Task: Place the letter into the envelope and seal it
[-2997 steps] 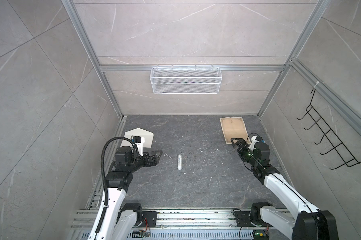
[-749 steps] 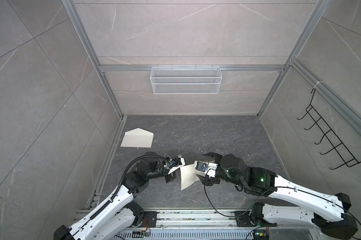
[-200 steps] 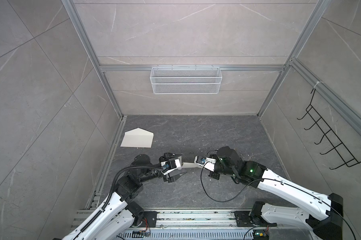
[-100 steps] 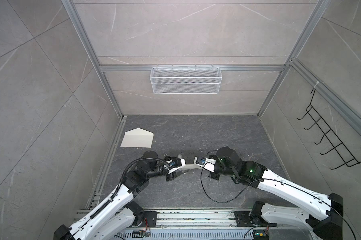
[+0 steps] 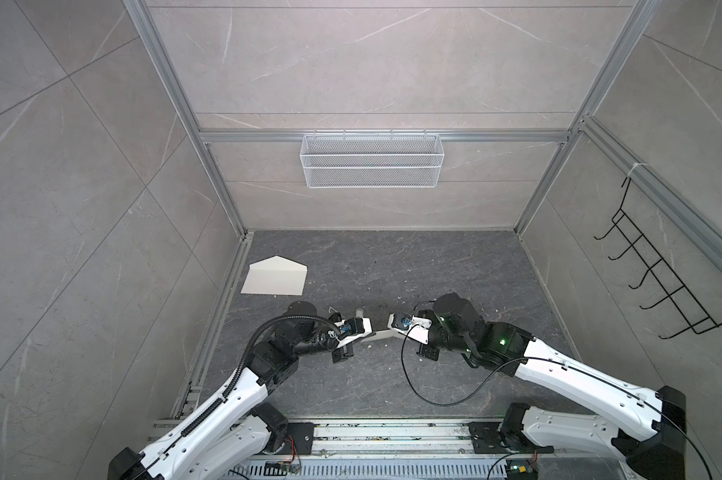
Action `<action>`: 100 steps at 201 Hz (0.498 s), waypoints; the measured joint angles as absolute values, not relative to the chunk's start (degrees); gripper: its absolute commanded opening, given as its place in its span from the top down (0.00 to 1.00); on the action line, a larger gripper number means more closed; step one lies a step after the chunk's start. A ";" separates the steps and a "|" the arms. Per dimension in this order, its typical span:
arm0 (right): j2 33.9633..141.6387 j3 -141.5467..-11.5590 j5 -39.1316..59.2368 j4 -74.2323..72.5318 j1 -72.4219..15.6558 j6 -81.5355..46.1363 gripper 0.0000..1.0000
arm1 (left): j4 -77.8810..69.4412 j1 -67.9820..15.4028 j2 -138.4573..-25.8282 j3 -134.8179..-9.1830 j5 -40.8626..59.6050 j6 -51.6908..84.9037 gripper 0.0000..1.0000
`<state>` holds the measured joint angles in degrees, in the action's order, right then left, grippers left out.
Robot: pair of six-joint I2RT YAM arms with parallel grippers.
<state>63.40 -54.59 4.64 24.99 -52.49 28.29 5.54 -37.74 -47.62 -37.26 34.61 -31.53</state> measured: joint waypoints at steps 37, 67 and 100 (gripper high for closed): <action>63.00 -55.07 6.46 25.02 -52.49 27.24 0.56 | 5.56 -37.74 -47.94 -37.26 34.61 -31.53 1.00; 64.05 -57.80 8.43 24.93 -52.73 26.61 0.55 | 5.56 -37.74 -48.03 -37.26 34.61 -31.51 1.00; 67.37 -60.16 9.74 24.23 -53.84 26.37 0.60 | 5.56 -37.74 -48.18 -37.26 34.61 -31.51 1.00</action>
